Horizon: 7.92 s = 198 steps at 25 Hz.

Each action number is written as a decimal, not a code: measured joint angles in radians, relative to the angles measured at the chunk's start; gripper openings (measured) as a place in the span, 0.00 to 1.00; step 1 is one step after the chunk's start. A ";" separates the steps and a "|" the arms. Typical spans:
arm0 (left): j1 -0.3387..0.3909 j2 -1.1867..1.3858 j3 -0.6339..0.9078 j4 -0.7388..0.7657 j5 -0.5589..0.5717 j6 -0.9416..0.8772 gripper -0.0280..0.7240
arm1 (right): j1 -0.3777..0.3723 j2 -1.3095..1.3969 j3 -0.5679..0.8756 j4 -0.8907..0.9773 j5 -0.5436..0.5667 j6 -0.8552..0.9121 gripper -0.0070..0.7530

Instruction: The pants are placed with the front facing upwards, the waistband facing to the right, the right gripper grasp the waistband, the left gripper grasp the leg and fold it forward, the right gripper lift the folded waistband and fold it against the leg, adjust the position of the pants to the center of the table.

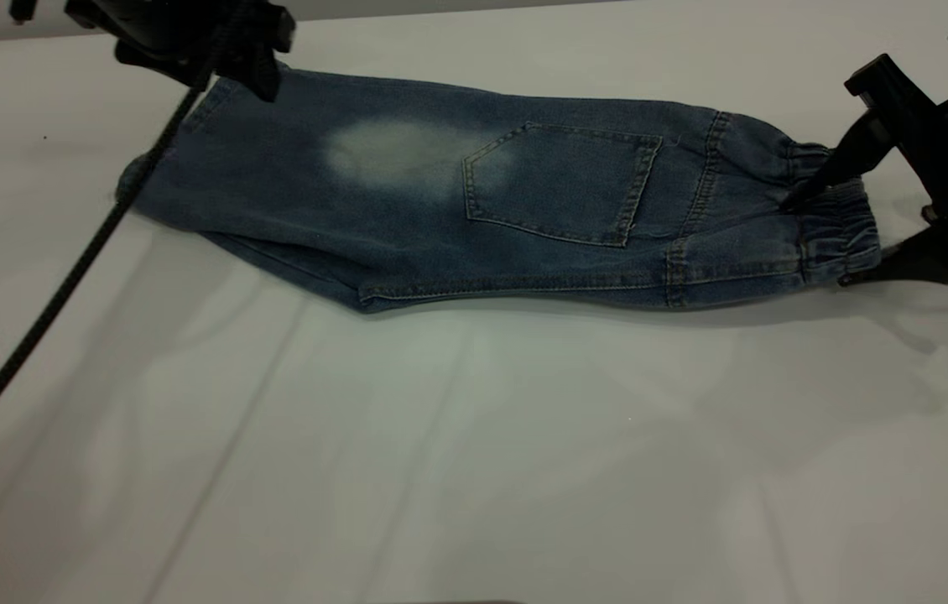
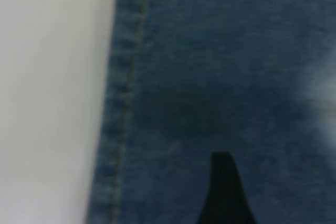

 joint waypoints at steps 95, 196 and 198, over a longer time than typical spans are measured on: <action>-0.191 -0.446 0.002 0.094 0.428 0.253 0.60 | 0.322 -0.051 -0.689 -0.821 0.260 0.300 0.70; -0.166 -1.611 0.736 -0.098 0.993 0.084 0.49 | 0.277 -1.840 0.134 -1.496 0.708 0.846 0.63; -0.166 -1.611 0.779 -0.118 0.993 0.075 0.49 | 0.277 -1.864 0.190 -1.504 0.707 0.846 0.63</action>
